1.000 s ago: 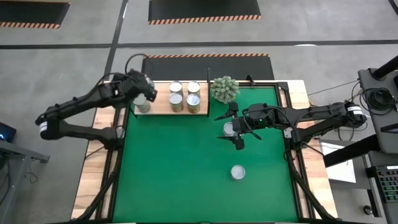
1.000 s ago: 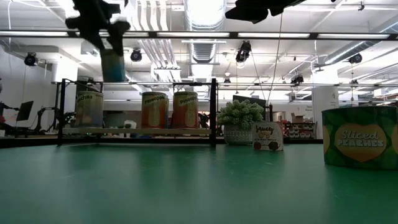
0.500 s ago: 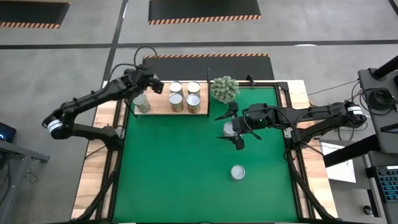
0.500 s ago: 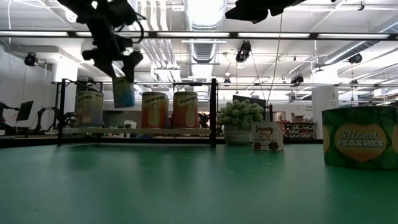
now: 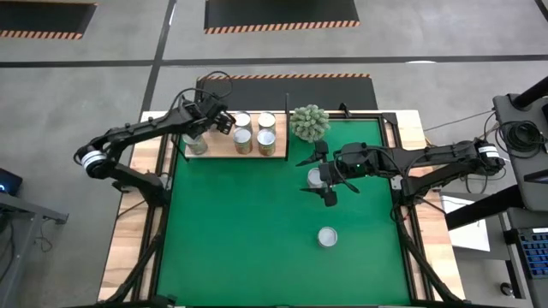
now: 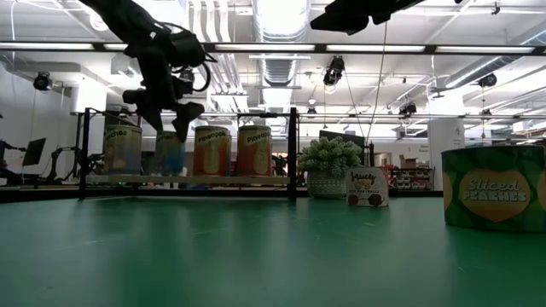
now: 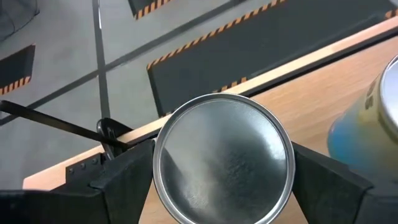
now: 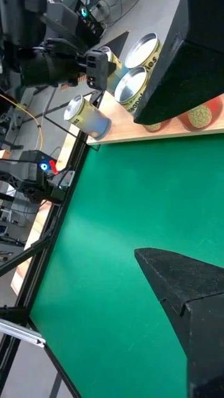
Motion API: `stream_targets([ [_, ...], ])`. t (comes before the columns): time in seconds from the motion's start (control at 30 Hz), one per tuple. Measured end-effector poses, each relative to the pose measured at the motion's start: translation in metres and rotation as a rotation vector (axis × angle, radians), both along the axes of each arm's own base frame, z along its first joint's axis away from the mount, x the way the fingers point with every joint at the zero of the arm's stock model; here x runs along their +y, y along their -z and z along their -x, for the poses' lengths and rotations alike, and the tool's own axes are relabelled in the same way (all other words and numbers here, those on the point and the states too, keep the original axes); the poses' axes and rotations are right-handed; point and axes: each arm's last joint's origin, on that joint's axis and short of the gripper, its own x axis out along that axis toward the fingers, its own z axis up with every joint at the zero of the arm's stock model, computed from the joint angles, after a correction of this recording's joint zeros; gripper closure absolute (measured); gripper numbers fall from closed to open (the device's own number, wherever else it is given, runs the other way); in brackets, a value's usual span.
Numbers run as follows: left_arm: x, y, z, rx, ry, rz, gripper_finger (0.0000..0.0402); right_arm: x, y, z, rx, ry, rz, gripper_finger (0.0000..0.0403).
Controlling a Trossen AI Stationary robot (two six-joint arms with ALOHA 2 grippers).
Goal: Pick and place cans onto a shelf
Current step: Put the canned cherries on the shelf
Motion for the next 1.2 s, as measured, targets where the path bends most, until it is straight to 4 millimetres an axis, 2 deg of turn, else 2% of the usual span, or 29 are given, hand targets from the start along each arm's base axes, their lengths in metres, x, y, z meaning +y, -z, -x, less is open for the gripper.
stream_targets([
  [0.37, 0.002, 0.006, -0.003, 0.007, -0.015, 0.010, 0.0086, 0.000, 0.000, 0.000, 0.000, 0.000, 0.000, 0.0075],
  [0.63, 0.002, 0.006, -0.002, 0.007, -0.015, 0.018, 0.0056, 0.000, 0.000, 0.000, 0.005, 0.000, 0.000, 0.0075],
  [0.87, 0.002, 0.006, -0.002, 0.023, 0.002, 0.017, 0.0052, 0.000, 0.001, 0.000, 0.006, 0.000, 0.000, 0.0075],
  [1.0, -0.002, -0.001, 0.001, 0.041, 0.023, 0.020, 0.0052, 0.000, 0.001, 0.000, 0.006, 0.000, 0.000, 0.0075],
  [1.2, -0.013, -0.032, 0.006, 0.076, 0.058, 0.041, 0.0052, 0.000, 0.001, 0.000, 0.006, 0.001, 0.000, 0.0075],
])
